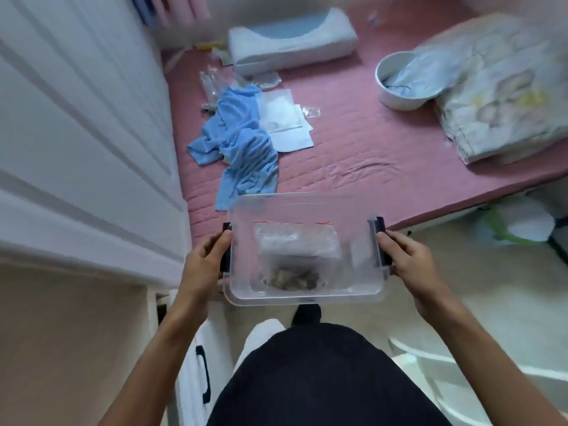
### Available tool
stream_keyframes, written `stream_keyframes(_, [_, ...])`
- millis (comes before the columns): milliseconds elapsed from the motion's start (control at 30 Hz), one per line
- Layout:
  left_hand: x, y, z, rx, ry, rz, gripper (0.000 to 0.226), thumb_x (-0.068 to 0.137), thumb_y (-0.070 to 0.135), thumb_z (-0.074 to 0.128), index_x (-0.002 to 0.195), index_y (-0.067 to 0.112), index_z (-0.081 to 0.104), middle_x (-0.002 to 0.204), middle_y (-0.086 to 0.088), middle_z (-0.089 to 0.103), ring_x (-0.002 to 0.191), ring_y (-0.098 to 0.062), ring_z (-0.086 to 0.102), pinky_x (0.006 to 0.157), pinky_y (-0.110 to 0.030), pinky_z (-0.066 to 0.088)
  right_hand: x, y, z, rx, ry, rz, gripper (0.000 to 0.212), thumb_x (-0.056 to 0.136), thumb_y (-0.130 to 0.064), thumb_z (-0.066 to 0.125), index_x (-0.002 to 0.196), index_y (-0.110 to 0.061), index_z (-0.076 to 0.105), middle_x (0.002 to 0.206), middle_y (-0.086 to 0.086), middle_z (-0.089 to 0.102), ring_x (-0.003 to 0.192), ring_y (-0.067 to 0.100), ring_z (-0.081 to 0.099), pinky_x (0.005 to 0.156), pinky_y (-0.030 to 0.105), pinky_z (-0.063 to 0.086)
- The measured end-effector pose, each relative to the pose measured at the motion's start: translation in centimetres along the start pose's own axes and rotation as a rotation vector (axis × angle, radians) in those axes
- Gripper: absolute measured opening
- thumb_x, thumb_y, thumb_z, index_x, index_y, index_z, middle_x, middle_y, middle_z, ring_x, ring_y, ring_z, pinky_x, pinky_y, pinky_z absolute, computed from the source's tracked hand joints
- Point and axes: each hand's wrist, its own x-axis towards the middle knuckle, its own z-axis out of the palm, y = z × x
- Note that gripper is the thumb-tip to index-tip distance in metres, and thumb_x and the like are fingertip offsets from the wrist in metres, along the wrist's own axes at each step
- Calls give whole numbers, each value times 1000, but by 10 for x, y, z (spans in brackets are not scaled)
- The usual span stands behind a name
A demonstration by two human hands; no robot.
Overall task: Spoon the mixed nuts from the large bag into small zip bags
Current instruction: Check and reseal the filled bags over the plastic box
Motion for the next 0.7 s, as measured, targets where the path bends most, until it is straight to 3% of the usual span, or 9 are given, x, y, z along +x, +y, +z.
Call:
stream_keyframes(67, [28, 22, 44, 56, -88, 20, 14, 100, 34, 66, 100, 28, 78, 85, 17, 76, 71, 2, 67, 63, -21, 52, 9, -1, -26, 59, 100, 12, 17, 101, -36, 62, 107, -30, 77, 101, -11, 79, 87, 6, 74, 64, 23, 59])
stream_keyframes(233, [72, 71, 159, 215, -344, 34, 15, 100, 35, 65, 98, 27, 77, 86, 12, 73, 77, -4, 64, 73, -31, 51, 12, -4, -87, 205, 366, 30, 18, 102, -35, 62, 109, -34, 78, 103, -7, 80, 91, 8, 75, 72, 23, 60])
stream_keyframes(367, [87, 103, 249, 322, -538, 88, 17, 101, 36, 64, 98, 25, 77, 89, 2, 71, 85, -18, 61, 70, -32, 51, 7, -4, -124, 297, 561, 72, 19, 103, -33, 61, 101, -36, 80, 94, -4, 79, 83, 10, 74, 66, 22, 58])
stream_keyframes(467, [95, 115, 314, 392, -686, 132, 19, 101, 37, 63, 99, 24, 76, 90, -1, 72, 85, -20, 61, 69, -33, 52, 5, 0, -150, 328, 697, 112, 20, 103, -36, 59, 105, -35, 79, 98, 0, 79, 87, 12, 72, 70, 27, 58])
stream_keyframes(700, [107, 130, 459, 483, -1001, 117, 18, 98, 42, 65, 101, 29, 78, 96, 3, 76, 86, -14, 65, 71, -32, 53, 15, -4, -199, 409, 1002, 209, 20, 103, -33, 61, 96, -36, 79, 92, -10, 78, 81, 2, 72, 63, 13, 52])
